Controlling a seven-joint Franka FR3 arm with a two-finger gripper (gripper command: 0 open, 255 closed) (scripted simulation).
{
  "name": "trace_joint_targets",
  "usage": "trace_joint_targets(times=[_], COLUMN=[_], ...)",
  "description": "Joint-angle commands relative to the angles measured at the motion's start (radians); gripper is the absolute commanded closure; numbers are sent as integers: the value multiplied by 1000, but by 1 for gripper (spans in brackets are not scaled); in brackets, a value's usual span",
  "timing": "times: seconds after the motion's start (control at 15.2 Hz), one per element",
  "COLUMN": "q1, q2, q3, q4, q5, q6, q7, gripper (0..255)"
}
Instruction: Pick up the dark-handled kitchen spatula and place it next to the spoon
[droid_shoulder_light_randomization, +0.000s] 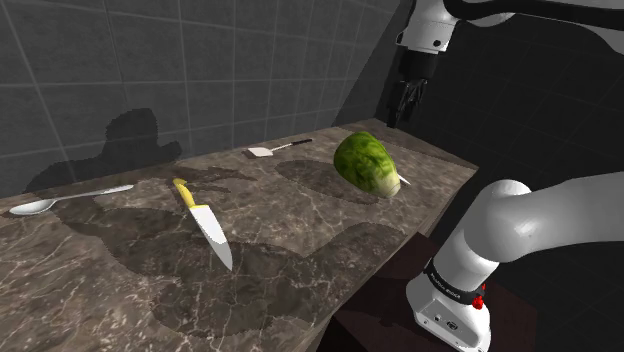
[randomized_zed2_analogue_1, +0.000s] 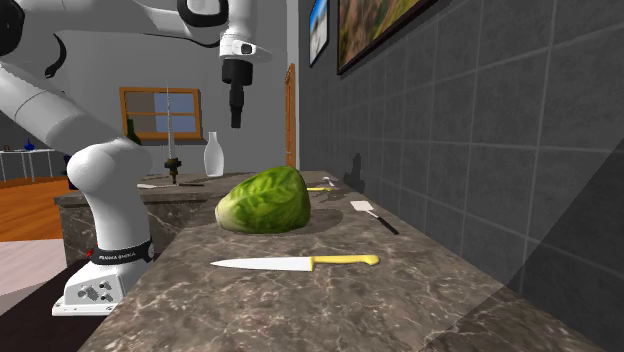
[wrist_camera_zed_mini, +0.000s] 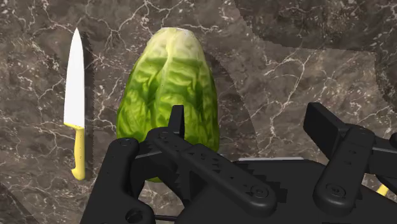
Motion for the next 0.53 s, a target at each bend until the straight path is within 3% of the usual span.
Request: trace_joint_targets(times=[0.0, 0.46], q1=[0, 50], q2=[0, 198], q3=[0, -129], q4=[0, 26], q5=[0, -98], q6=[0, 180], q7=[0, -324], gripper=[0, 0])
